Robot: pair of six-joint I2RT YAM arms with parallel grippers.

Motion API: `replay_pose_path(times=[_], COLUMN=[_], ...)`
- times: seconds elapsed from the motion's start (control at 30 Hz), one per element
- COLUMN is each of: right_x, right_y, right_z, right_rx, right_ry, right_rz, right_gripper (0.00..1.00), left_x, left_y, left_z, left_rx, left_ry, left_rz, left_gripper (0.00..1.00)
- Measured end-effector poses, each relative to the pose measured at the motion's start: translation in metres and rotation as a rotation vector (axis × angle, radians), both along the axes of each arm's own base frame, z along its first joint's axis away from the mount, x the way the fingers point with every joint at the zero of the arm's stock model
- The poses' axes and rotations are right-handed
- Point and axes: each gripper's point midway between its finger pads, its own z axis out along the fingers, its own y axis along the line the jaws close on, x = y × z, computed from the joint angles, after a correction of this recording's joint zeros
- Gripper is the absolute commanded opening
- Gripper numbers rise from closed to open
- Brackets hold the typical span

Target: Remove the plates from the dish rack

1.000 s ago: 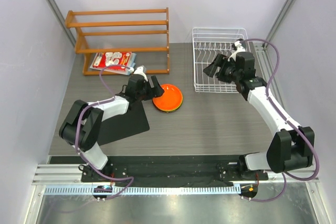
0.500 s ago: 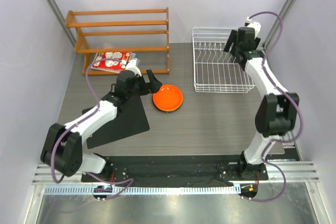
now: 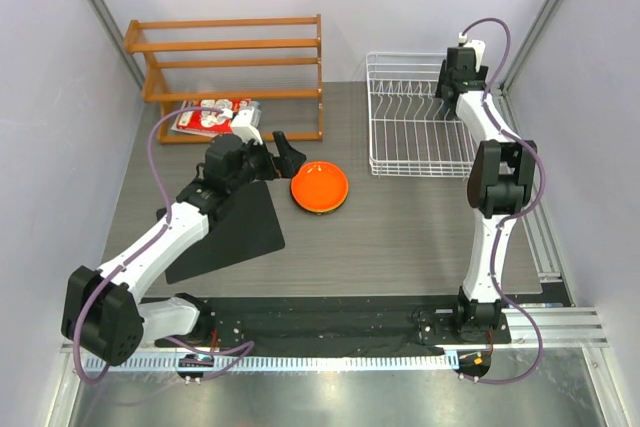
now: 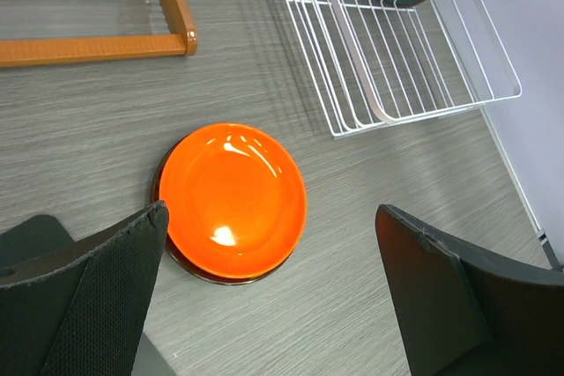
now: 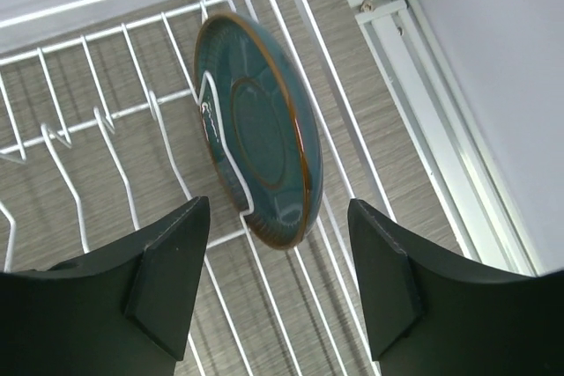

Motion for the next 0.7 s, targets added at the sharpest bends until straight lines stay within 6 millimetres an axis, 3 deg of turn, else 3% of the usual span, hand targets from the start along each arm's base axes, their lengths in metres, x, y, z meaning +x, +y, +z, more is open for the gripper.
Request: replay_pose_path(times=[0.2,0.4,0.63,0.7], right_x=[0.012,0.018,0.021,0.023], right_y=[-0.009,-0.024,-0.030,-0.030], right_z=[0.008,-0.008,-0.031,-0.031], right_rx=[-0.019,-0.025,-0.017,-0.015], right_ry=[-0.024,-0.006,0.033,0.034], right_rz=[-0.009,-0.034,-0.029,-0.020], right_gripper=[0.59,0.51,0.31,0.19], left_x=[0.001,0.004,0.005,0.006], left_y=[0.000,-0.001,-0.002,-0.002], left_z=[-0.007,-0.017,-0.023,-0.024], left_rx=[0.016,0.035,0.045,0.047], left_ry=[0.015,0.031,0.045,0.047], left_rz=[-0.002,-0.006,-0.006,-0.006], left_gripper=[0.99,0.99,1.00,0.99])
